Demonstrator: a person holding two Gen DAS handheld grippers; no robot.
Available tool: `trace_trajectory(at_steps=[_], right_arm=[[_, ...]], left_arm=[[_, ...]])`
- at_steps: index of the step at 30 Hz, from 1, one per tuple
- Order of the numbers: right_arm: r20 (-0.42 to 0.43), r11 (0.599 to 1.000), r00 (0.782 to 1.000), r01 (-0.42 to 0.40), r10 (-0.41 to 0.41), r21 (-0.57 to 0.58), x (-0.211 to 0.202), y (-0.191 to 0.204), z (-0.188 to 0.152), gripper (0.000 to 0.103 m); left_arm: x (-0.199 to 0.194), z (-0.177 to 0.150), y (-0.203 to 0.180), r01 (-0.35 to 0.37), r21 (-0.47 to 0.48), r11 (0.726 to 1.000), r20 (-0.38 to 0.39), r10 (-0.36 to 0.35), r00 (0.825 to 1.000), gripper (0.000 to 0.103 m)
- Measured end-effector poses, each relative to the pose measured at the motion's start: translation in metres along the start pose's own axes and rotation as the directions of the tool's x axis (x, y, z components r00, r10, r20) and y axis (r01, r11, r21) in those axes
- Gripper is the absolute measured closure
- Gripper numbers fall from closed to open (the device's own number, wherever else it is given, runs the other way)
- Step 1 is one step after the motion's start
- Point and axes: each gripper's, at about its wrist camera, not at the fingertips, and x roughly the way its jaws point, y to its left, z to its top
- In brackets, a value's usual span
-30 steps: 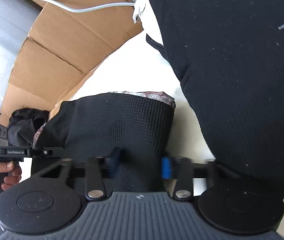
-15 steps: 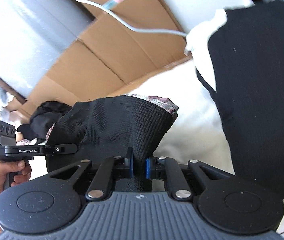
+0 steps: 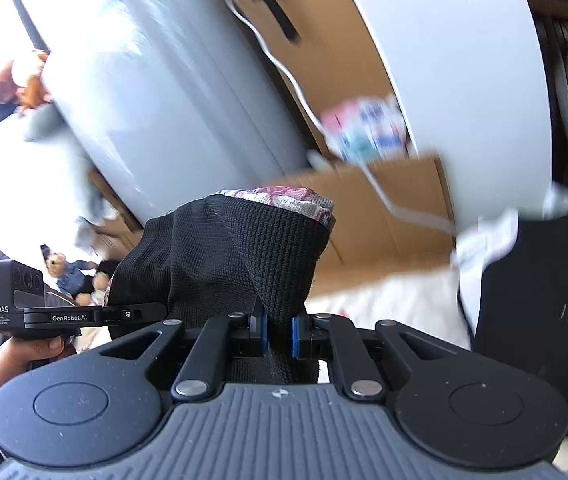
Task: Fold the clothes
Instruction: 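Lift the folded black pants with both grippers and carry them toward the bed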
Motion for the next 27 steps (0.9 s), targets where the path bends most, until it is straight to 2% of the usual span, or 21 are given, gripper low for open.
trace_trajectory(at_steps=[6,11,15,20,27], right_arm=[[0.136,0.991,0.991,0.030,-0.012,-0.134,-0.058,0.035,0.053,0.092],[0.190,0.974,0.982,0.033,0.011,-0.225,-0.102,0.059,0.077,0.092],[0.207,0.973,0.978,0.037,0.012,-0.228,-0.131,0.065,0.090,0.092],[0.187,0.974,0.982,0.051,-0.009,-0.221,-0.140,0.068,0.101,0.092],[0.194,0.979,0.980,0.069,-0.031,-0.190,-0.129,0.054,0.080,0.092]], left_arm=[[-0.044,0.029,-0.056,0.002,0.037,0.999,0.102,-0.006,0.995,0.077],[-0.072,0.043,-0.096,0.002,0.060,0.998,0.164,-0.012,0.986,0.077],[-0.083,0.041,-0.116,0.000,0.048,0.999,0.199,-0.010,0.980,0.077],[-0.080,0.030,-0.126,-0.040,0.007,0.999,0.221,0.037,0.975,0.077],[-0.067,0.020,-0.144,-0.129,-0.004,0.992,0.214,0.127,0.969,0.077]])
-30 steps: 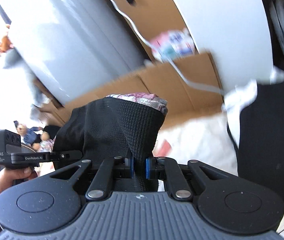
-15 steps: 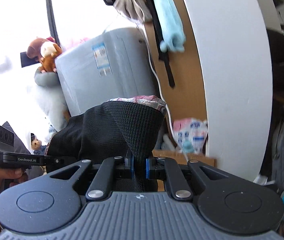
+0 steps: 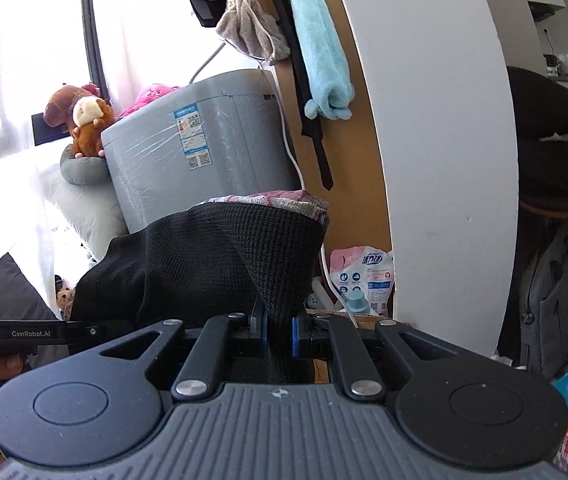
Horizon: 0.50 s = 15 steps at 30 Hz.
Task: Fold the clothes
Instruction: 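Lift the folded black pants with both grippers and carry them toward the bed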
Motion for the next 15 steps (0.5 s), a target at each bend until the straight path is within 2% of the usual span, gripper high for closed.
trace_trajectory(at_steps=[4,15], right_arm=[[-0.008,1.000,1.000,0.008,-0.008,-0.014,-0.003,-0.018,-0.005,0.092],[-0.032,0.994,0.994,0.099,-0.100,-0.048,-0.026,-0.075,-0.013,0.092]], left_arm=[[0.013,-0.010,-0.013,-0.010,-0.003,1.000,-0.007,0.010,1.000,0.077],[0.050,-0.047,-0.060,0.010,-0.007,1.000,-0.024,-0.010,1.000,0.077]])
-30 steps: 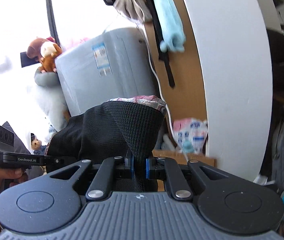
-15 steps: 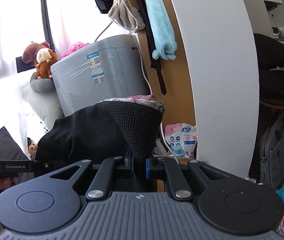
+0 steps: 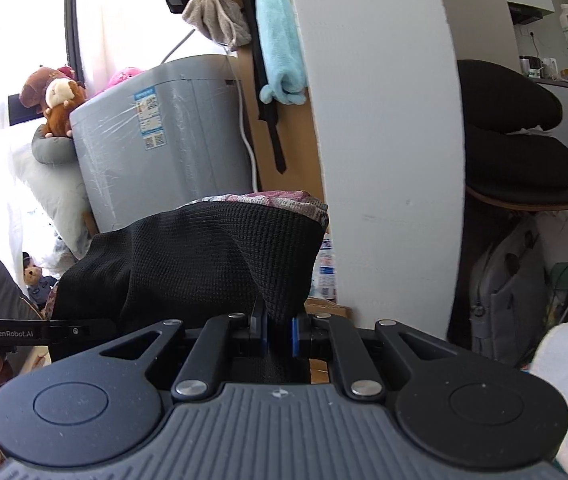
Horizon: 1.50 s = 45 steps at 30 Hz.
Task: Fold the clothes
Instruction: 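Lift the folded black pants with both grippers and carry them toward the bed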
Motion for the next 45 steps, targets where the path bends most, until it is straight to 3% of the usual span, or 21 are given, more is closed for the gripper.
trace_trajectory(at_steps=[10,21,29,45], right_arm=[[-0.030,0.997,0.996,0.079,-0.079,-0.024,-0.010,-0.047,-0.012,0.092],[-0.088,0.982,0.978,0.184,-0.187,-0.051,0.000,-0.086,-0.037,0.092],[-0.140,0.964,0.957,0.237,-0.253,-0.123,0.029,-0.104,-0.054,0.092],[-0.198,0.956,0.939,0.257,-0.281,-0.140,0.096,-0.143,-0.075,0.092]], left_arm=[[0.039,-0.032,-0.034,0.010,-0.013,1.000,-0.022,-0.010,1.000,0.077],[0.098,-0.077,-0.039,0.061,-0.096,0.993,-0.085,-0.069,0.994,0.076],[0.141,-0.114,-0.028,0.043,-0.157,0.987,-0.128,-0.063,0.990,0.076],[0.213,-0.124,-0.013,0.026,-0.134,0.991,-0.174,-0.049,0.984,0.076]])
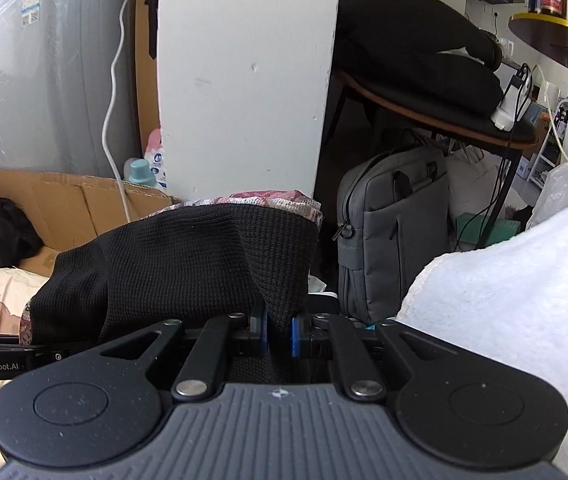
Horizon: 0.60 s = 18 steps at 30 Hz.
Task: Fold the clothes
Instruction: 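Lift the folded black pants with both grippers and carry them toward the bed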
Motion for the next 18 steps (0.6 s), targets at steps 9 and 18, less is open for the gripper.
trace_trajectory(at_steps=[9,18], right_arm=[[-0.006,0.999,1.000,0.008,-0.008,0.043,0.036,-0.012,-0.005,0.092],[0.000,0.999,1.000,-0.008,0.008,0.034,0.075,-0.010,-0.001,0.092]], left_arm=[[0.031,0.011,0.010,-0.007,0.071,0.997,-0.048,0.011,0.999,0.076],[0.047,0.023,0.034,0.007,0.048,0.999,-0.063,-0.004,0.998,0.074]])
